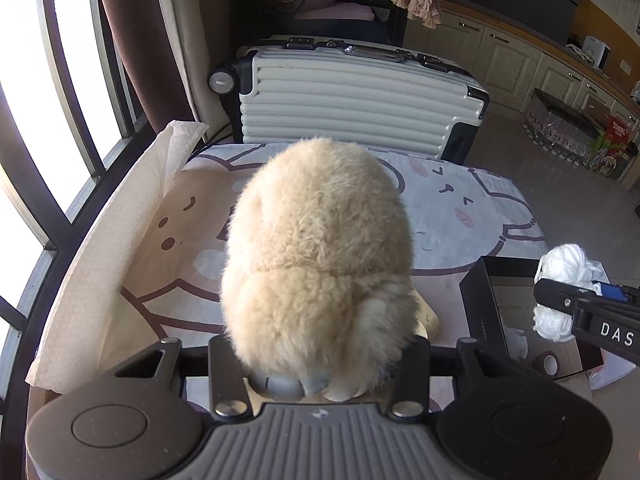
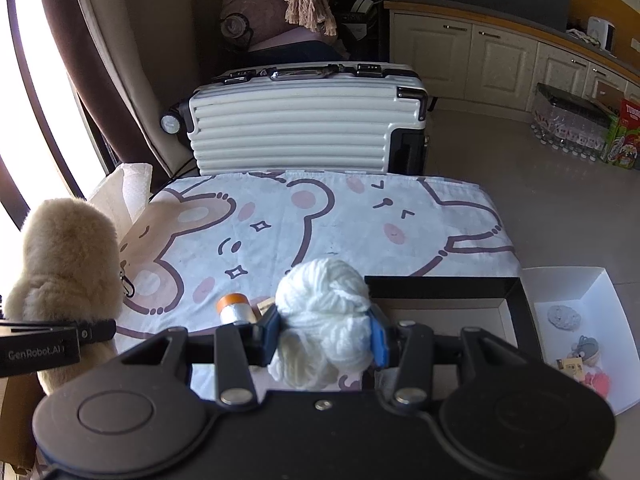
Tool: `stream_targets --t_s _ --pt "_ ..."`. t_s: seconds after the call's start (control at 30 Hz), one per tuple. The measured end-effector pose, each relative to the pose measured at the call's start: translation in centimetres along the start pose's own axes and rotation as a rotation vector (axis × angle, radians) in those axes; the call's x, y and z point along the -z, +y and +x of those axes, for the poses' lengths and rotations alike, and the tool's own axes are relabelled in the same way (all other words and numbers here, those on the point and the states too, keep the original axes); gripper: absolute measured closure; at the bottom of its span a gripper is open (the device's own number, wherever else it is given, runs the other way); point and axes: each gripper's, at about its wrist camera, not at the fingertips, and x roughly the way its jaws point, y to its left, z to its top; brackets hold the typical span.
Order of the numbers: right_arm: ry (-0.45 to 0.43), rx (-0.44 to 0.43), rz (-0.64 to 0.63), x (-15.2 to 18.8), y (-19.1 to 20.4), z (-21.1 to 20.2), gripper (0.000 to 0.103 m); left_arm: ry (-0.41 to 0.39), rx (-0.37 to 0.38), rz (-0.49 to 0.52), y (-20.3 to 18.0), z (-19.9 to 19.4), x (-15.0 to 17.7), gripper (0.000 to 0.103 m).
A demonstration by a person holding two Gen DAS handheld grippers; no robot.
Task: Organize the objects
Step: 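Carry the bunny with the left tool while the right tool carries the yarn ball over the black box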
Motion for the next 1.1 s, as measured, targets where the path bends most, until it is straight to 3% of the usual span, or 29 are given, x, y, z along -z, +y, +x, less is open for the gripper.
stream_targets --t_s 0.47,1.1 --pt "-0.007 0.028 0.017 0.2 -2.0 -0.3 0.057 -0.003 0.022 0.013 -2.2 0.7 -0.2 0.057" --pt "-0.02 0.124 0.097 1.3 -9.1 -2.1 0.057 0.006 0.115 0.105 -10.1 2.0 -0.3 0.057"
